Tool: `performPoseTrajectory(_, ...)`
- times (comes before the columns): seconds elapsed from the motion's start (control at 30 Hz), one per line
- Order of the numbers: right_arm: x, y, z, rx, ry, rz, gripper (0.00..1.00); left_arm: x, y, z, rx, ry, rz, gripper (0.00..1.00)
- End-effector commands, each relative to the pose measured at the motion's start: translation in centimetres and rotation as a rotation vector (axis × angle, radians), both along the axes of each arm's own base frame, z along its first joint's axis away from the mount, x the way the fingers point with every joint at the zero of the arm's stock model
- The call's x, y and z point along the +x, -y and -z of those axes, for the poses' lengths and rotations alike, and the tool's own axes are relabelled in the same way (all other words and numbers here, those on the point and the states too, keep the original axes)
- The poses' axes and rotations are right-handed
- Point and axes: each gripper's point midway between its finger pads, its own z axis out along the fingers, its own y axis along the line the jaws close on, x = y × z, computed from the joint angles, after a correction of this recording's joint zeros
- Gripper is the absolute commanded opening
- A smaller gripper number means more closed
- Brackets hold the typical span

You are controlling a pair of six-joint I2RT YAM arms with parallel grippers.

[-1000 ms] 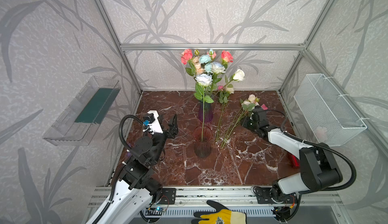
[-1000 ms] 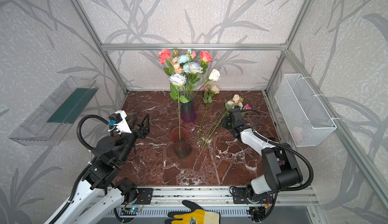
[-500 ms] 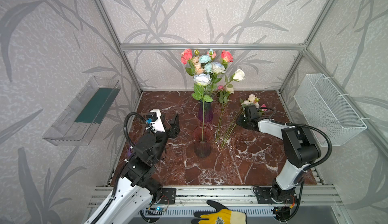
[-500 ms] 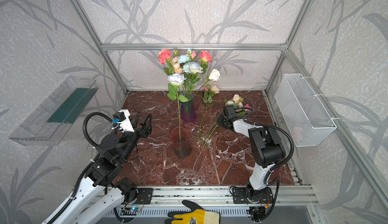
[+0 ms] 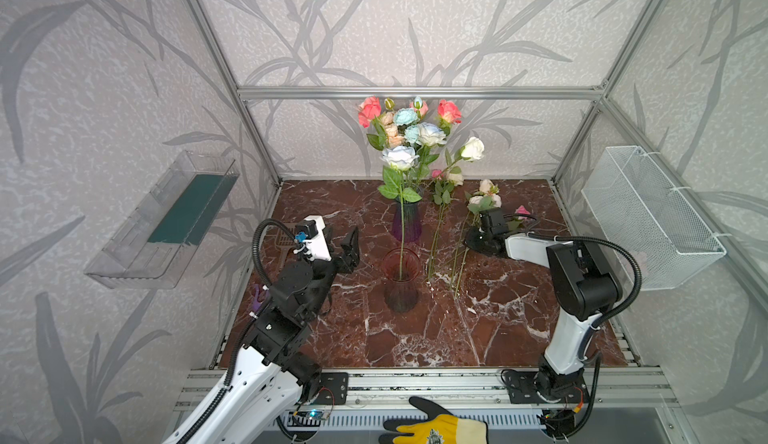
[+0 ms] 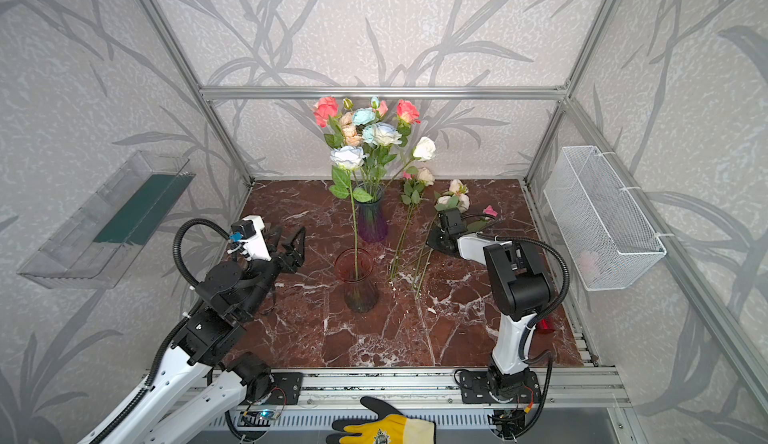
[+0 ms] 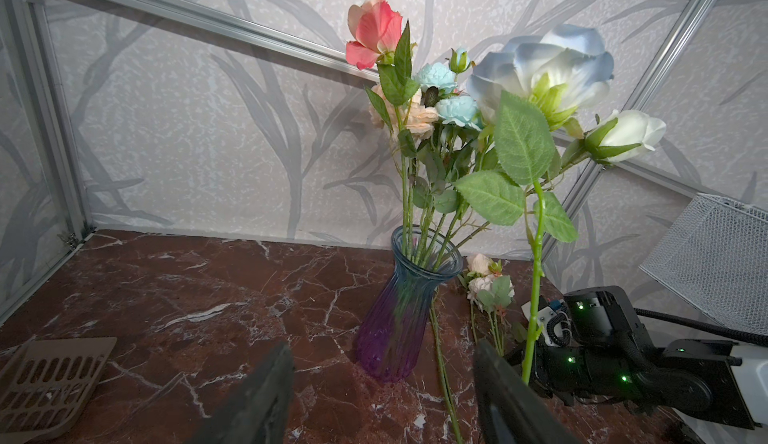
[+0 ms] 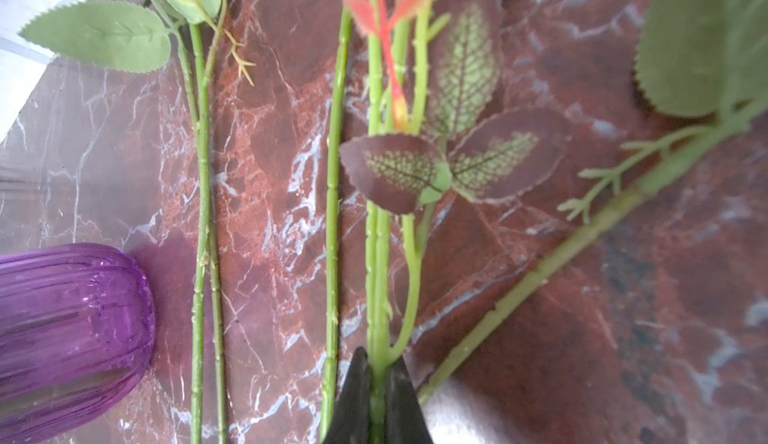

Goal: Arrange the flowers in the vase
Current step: 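Lift the pink peony with the right gripper toward the left gripper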

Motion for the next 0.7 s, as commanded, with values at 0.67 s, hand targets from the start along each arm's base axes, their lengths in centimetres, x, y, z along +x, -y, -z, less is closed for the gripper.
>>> performPoseTrajectory(0.67, -5.5, 1.3, -15.9, 0.052, 0.444, -0.036, 0.0, -0.4, 2.9, -1.3, -0.023, 0.027, 0.168, 0.68)
